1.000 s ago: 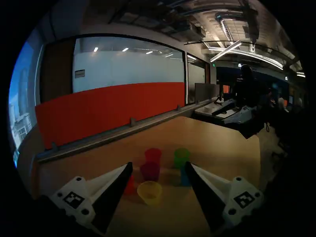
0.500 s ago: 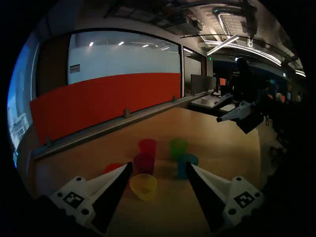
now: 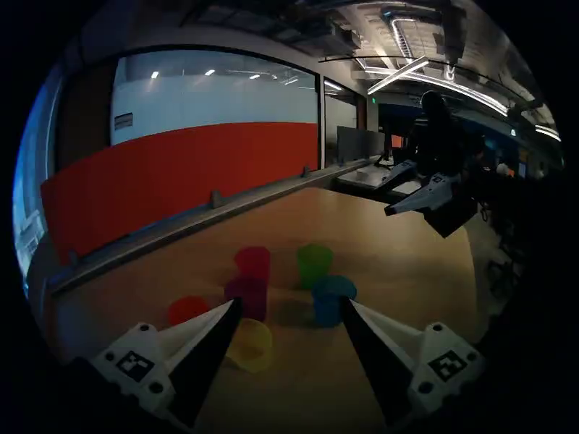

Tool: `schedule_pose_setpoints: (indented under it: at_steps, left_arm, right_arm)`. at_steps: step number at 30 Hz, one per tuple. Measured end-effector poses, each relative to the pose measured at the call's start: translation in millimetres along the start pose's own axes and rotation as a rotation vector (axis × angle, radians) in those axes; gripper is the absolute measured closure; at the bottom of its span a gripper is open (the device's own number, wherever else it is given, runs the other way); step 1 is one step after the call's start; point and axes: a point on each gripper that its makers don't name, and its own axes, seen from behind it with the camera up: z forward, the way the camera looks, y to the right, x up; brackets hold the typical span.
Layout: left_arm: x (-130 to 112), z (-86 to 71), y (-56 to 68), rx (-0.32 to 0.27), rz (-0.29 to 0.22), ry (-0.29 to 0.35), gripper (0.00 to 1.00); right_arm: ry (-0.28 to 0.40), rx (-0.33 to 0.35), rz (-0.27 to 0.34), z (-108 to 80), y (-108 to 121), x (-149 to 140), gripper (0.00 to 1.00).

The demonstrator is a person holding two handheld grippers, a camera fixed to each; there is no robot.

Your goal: Pour water

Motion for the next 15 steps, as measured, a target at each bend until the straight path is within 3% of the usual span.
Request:
schedule_pose_setpoints:
  at_steps: [15]
  left_arm:
    - [-26.3,43.2,16.8,-0.067,0.027,-0.069,0.01]
  right_arm:
    - [-0.025,0.001,0.010,17.8,9.6,-11.9,0.00]
